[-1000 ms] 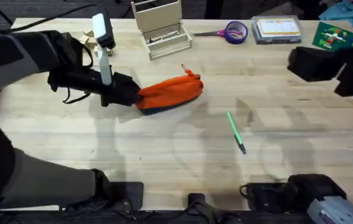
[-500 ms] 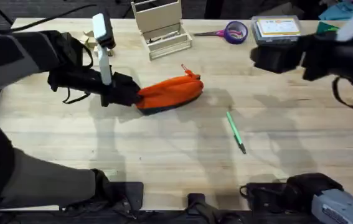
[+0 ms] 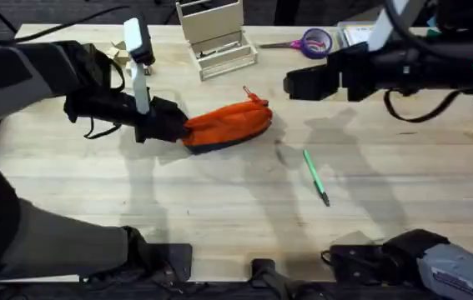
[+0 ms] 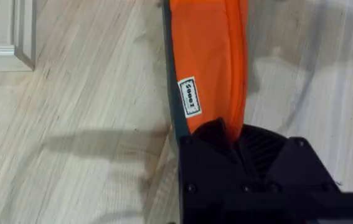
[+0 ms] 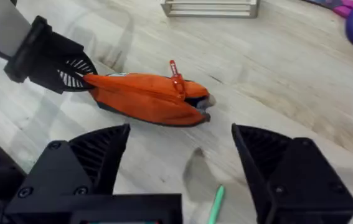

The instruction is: Unzip the bag, pick up the pens from the table one at a time and place them inside, then zip the bag closed.

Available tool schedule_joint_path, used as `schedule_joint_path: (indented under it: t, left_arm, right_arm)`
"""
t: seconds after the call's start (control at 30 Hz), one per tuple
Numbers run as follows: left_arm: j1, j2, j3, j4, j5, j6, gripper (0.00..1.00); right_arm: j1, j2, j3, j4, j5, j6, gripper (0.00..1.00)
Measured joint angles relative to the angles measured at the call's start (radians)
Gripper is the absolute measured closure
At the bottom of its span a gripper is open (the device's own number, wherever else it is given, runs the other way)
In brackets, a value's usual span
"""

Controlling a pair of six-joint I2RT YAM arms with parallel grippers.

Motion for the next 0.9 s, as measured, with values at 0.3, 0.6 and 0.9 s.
schedule_joint_path:
  t: [0.3,0.6,0.9]
  left_arm:
    - [0.0,0.0,0.0,0.005,0.0,0.0,0.957]
    - [0.0,0.0,0.0,0.008,0.0,0.0,0.957]
    - [0.0,0.0,0.0,0.012,0.0,0.0,0.957]
  right_arm:
    - [0.01,0.025,0.0,0.01,-0.001,0.01,0.004]
    - [0.01,0.025,0.0,0.025,-0.004,0.111,0.004]
    - [0.01,0.029,0.0,0.028,-0.004,0.141,0.004]
